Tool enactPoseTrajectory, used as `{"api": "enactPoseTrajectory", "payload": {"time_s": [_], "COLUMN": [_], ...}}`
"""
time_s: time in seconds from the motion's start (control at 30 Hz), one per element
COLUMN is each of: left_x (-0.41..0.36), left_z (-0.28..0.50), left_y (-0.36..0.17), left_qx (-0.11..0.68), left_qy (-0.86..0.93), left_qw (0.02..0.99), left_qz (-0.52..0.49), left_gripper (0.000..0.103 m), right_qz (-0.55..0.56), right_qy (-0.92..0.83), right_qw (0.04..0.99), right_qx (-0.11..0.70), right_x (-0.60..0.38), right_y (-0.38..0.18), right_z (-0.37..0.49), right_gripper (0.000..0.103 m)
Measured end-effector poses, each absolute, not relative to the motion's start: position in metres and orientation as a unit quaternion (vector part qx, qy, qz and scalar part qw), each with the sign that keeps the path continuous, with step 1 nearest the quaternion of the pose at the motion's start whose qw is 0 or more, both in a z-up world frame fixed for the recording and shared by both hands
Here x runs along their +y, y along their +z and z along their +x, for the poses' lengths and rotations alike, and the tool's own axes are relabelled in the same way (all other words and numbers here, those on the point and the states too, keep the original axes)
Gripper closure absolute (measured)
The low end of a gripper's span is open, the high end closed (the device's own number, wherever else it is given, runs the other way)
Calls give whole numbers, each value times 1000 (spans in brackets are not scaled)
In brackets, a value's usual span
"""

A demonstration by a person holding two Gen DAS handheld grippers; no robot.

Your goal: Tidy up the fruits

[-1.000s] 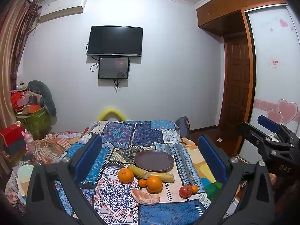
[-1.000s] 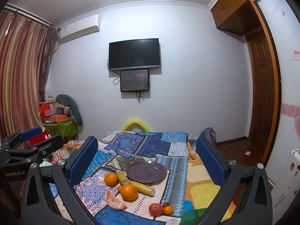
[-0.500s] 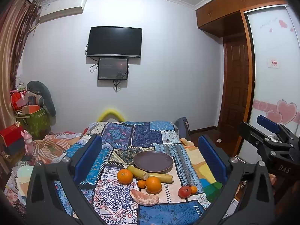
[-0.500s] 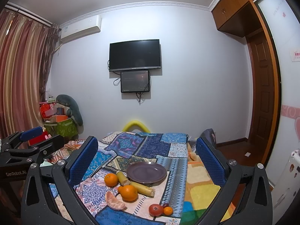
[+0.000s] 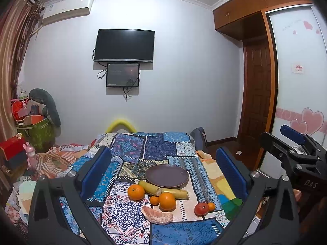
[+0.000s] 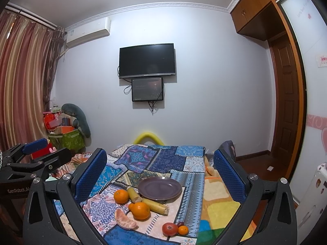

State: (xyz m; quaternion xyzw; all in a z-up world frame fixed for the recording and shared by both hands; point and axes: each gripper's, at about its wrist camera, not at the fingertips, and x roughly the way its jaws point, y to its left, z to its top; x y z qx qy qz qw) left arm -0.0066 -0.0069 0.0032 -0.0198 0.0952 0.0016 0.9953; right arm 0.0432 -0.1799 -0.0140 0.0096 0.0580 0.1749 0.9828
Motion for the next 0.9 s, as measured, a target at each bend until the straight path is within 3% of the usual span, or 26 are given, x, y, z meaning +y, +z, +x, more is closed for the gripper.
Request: {"api": "enactPoseTrajectory", "payload": {"time_s": [0.53, 0.9], "left_x": [-3, 13], "left_z": [7, 52], "left_y": [-6, -39], "left_qx": [102, 174], "left_qy": [15, 6], "left_qw": [995, 984], "left_qz": [-17, -25], "left_gripper": [0, 0], "right_qz": [5, -9], "right_qy": [170, 163], "right_qw": [982, 975], "right_qx": [80, 152], "right_x": [-177, -181], "right_y": [-25, -63], "right_z": [58, 92], "right_gripper": [0, 0]}}
